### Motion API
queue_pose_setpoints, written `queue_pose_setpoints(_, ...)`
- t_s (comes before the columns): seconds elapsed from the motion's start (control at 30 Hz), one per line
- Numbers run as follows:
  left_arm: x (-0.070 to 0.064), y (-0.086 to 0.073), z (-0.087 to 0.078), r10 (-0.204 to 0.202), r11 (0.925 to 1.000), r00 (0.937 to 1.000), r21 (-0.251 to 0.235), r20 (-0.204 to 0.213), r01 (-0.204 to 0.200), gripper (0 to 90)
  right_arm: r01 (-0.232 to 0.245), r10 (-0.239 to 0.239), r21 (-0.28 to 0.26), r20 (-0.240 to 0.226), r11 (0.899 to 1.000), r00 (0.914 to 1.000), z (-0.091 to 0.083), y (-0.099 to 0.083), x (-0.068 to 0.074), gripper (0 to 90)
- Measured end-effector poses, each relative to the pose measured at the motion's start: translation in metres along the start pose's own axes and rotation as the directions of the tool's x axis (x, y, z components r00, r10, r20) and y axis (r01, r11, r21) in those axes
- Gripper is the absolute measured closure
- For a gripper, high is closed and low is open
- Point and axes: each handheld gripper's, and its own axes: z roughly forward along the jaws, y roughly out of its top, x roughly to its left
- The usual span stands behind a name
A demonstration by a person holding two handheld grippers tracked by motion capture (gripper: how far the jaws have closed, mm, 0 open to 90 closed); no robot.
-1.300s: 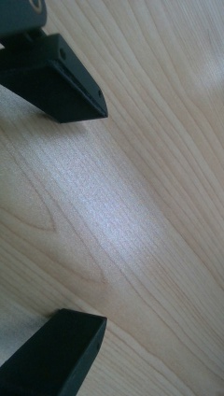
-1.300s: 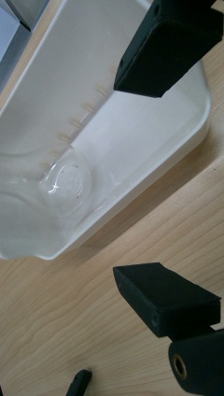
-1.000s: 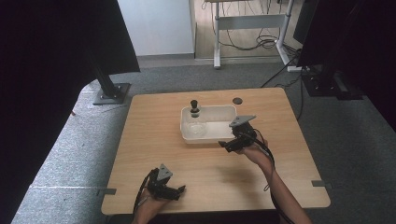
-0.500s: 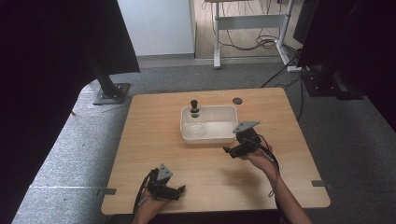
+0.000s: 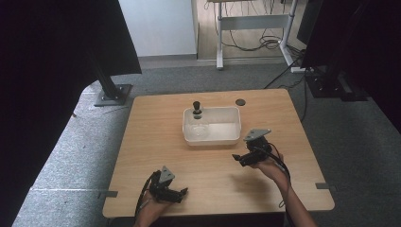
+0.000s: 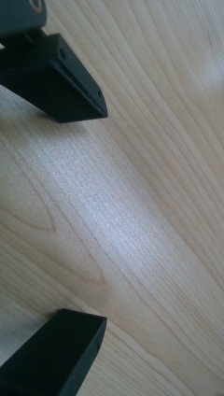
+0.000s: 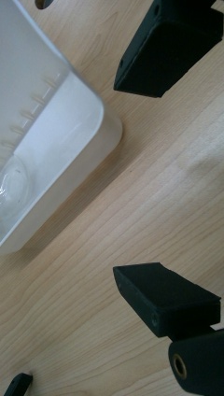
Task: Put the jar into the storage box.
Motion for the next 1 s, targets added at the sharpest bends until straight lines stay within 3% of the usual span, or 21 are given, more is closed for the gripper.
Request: queue_pose_setpoints(1.0, 0.0, 0.0, 0.0, -0.003, 1.0, 1.0, -0.001, -0.002, 0.003, 2.5, -0.01, 0.008, 0.029, 0.063, 1.0, 0.998, -0.029, -0.051, 0.005, 9.6)
